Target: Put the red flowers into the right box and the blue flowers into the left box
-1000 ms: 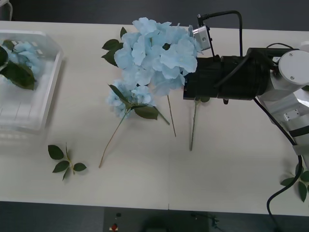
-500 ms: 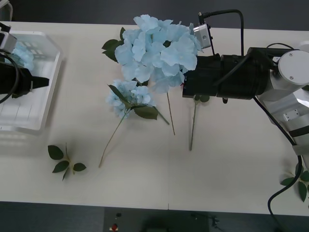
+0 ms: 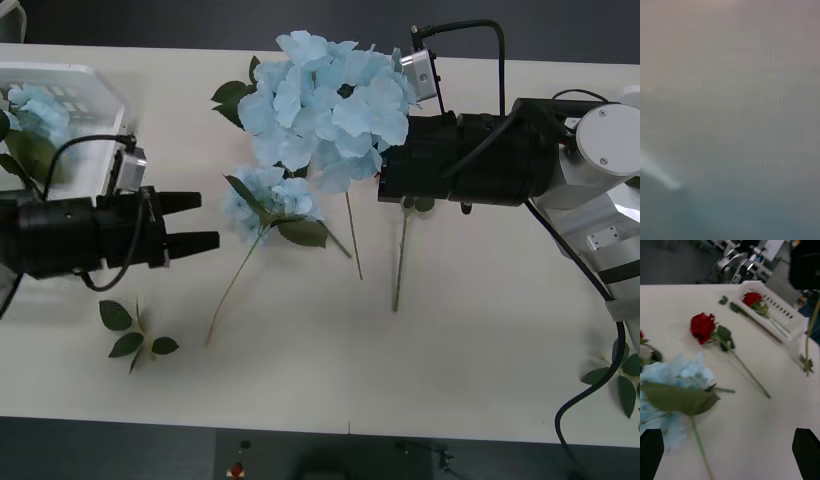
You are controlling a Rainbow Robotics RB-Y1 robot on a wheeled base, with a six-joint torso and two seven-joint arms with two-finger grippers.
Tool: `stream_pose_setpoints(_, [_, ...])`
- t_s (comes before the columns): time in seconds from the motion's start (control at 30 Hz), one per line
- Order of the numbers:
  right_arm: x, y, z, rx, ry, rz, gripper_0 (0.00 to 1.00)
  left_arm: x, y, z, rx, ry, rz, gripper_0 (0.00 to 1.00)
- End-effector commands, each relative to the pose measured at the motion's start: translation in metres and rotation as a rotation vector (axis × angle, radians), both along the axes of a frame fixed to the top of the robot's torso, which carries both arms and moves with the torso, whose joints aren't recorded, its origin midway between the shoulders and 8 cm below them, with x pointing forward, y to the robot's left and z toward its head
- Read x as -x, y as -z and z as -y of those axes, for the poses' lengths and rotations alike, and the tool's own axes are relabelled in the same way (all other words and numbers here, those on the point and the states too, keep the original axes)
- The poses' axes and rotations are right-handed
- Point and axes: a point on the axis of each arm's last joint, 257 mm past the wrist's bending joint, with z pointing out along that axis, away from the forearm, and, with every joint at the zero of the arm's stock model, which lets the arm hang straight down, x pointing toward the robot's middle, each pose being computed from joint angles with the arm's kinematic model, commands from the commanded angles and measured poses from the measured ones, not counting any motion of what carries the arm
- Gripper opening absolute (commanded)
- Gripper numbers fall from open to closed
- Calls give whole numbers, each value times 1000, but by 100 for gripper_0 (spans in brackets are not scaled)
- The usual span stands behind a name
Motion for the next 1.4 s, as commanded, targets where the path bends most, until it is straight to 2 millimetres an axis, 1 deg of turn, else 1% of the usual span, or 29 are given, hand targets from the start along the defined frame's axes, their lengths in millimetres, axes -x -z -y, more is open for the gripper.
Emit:
stream_pose_setpoints(0.03, [3, -13, -5, -13, -10, 42, 0, 24, -8, 60, 165, 107, -67, 100])
stream_pose_setpoints(0.07, [3, -13, -6, -15, -11, 41, 0, 27, -8, 66, 183, 117, -75, 100])
stream_pose_setpoints(0.1, [3, -13, -6, -15, -11, 41, 0, 32, -13, 80, 224, 139, -88, 100])
stream_pose_setpoints(0.13, [3, -12, -6, -13, -9, 40, 0, 35, -15, 88, 242, 152, -95, 100])
stream_pose_setpoints(0.2, [3, -12, -6, -13, -9, 41, 0, 45, -21, 114, 313, 187, -124, 100])
stream_pose_setpoints(0.23, [3, -12, -6, -13, -9, 41, 0, 48, -25, 125, 345, 195, -136, 100])
stream_pose_setpoints(0.27, [3, -13, -6, -15, -11, 41, 0, 49, -26, 131, 359, 202, -142, 100])
stream_pose_setpoints(0.3, [3, -13, -6, -15, -11, 41, 0, 51, -30, 142, 381, 208, -149, 100])
stream_pose_setpoints(0.33, [3, -12, -6, -13, -11, 40, 0, 51, -33, 151, 397, 211, -151, 100])
stream_pose_setpoints(0.43, [3, -12, -7, -14, -12, 40, 0, 48, -41, 171, 429, 206, -152, 100])
stream_pose_setpoints(0.53, [3, -12, -7, -14, -12, 42, 0, 44, -45, 186, 440, 198, -152, 100])
stream_pose_setpoints(0.57, [4, -13, -7, -16, -13, 41, 0, 43, -47, 193, 442, 195, -150, 98])
stream_pose_setpoints(0.6, [4, -13, -8, -17, -13, 41, 0, 41, -48, 195, 442, 191, -148, 93])
stream_pose_setpoints(0.63, [4, -13, -8, -16, -13, 41, 0, 39, -50, 199, 442, 186, -146, 85])
stream_pose_setpoints(0.67, [4, -13, -8, -15, -15, 42, 0, 37, -52, 203, 443, 181, -145, 69])
stream_pose_setpoints(0.7, [4, -12, -8, -15, -14, 40, 0, 35, -53, 203, 440, 177, -143, 59])
stream_pose_setpoints(0.77, [4, -12, -8, -14, -15, 40, 0, 29, -53, 206, 434, 158, -138, 0])
stream_pose_setpoints(0.93, [4, -12, -8, -16, -15, 43, 0, 24, -51, 208, 429, 135, -138, 0])
stream_pose_setpoints(1.03, [4, -12, -8, -15, -16, 43, 0, 22, -46, 204, 412, 125, -136, 0])
stream_pose_setpoints(1.2, [5, -12, -9, -17, -16, 36, 0, 20, -44, 199, 404, 119, -136, 0])
stream_pose_setpoints(1.23, [5, -12, -9, -18, -16, 33, 16, 20, -44, 199, 405, 119, -137, 0])
stream_pose_setpoints(1.27, [4, -11, -9, -17, -14, 33, 57, 20, -44, 198, 408, 115, -138, 0])
stream_pose_setpoints(1.3, [3, -12, -9, -19, -10, 30, 88, 20, -43, 196, 410, 113, -143, 0])
stream_pose_setpoints(1.33, [3, -11, -9, -21, -10, 26, 100, 19, -43, 196, 412, 111, -144, 0])
stream_pose_setpoints(1.4, [3, -11, -9, -21, -10, 24, 100, 16, -43, 189, 417, 97, -149, 0])
